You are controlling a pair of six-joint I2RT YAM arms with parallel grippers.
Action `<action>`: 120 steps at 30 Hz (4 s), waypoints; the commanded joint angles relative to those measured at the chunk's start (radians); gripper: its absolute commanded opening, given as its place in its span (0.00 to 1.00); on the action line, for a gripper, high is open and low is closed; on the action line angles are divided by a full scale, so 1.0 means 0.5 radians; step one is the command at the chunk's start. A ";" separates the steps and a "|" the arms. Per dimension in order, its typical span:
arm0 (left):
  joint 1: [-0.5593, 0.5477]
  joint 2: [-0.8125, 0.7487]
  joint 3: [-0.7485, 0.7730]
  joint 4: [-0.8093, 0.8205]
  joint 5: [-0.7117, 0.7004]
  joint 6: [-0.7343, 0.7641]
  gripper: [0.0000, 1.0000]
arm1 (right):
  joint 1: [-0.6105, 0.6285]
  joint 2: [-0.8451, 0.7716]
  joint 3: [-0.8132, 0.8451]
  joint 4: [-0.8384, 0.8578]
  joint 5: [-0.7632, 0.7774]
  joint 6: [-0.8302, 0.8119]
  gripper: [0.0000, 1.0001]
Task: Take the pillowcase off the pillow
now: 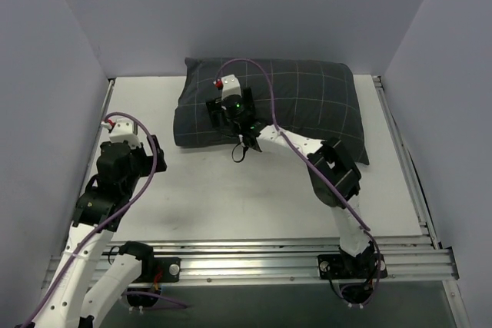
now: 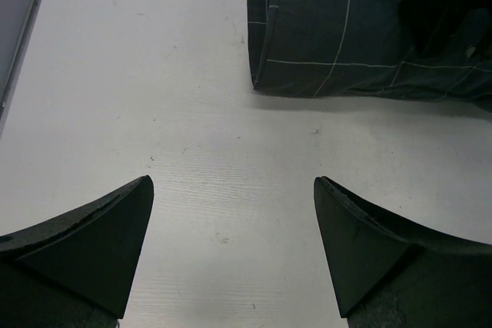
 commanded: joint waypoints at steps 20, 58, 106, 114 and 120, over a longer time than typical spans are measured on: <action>0.032 -0.016 0.003 0.162 0.128 0.006 0.95 | 0.235 -1.131 -1.355 -0.189 -0.141 0.285 0.00; 0.044 0.021 -0.007 0.125 0.030 -0.006 0.96 | -0.262 0.044 -0.879 1.191 -0.118 2.186 0.00; -0.628 0.751 -0.224 0.721 0.622 -1.083 0.89 | -0.811 -0.798 -0.923 -0.330 -1.236 0.645 0.86; -0.634 0.644 0.045 0.395 0.429 -0.884 0.90 | -0.731 -0.876 -0.622 -0.547 -0.976 0.608 0.88; -0.652 0.720 0.171 0.496 0.474 -0.844 0.90 | -0.746 -1.361 -0.904 -0.842 -0.556 0.654 0.90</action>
